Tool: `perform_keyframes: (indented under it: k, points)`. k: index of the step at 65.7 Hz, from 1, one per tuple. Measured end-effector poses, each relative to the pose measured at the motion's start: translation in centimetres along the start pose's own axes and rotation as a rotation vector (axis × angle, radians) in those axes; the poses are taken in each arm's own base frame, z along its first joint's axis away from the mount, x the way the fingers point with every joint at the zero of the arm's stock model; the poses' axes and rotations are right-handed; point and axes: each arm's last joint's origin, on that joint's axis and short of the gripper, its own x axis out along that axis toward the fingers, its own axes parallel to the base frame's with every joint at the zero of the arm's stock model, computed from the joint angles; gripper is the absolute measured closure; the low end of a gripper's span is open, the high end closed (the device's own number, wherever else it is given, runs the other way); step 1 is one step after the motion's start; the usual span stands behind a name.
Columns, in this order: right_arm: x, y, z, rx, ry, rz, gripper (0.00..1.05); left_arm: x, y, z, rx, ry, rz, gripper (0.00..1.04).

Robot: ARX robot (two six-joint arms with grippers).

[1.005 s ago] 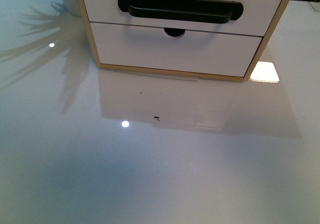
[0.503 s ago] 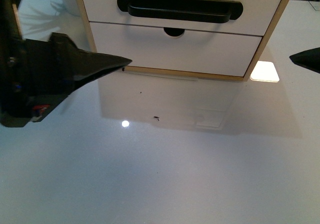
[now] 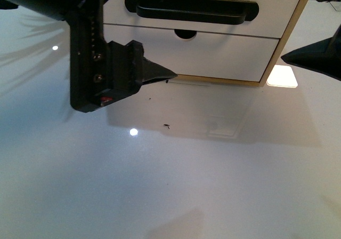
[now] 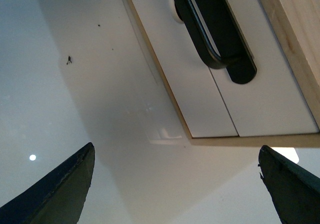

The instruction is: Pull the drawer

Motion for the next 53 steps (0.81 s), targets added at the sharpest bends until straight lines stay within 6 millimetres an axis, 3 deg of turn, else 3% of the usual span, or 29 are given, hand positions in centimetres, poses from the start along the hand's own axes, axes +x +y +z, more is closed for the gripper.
perform_keyframes:
  k: [24,53]
  points:
    - [3.0,-0.5,1.5,-0.053,-0.035,0.075,0.09,2.4,2.1,-0.3,-0.016,0.011,-0.024,0.07]
    - [5.9,-1.6,1.3,-0.009,-0.104,0.116,0.09,3.5,3.2,-2.2,-0.104,-0.032,-0.021,0.07]
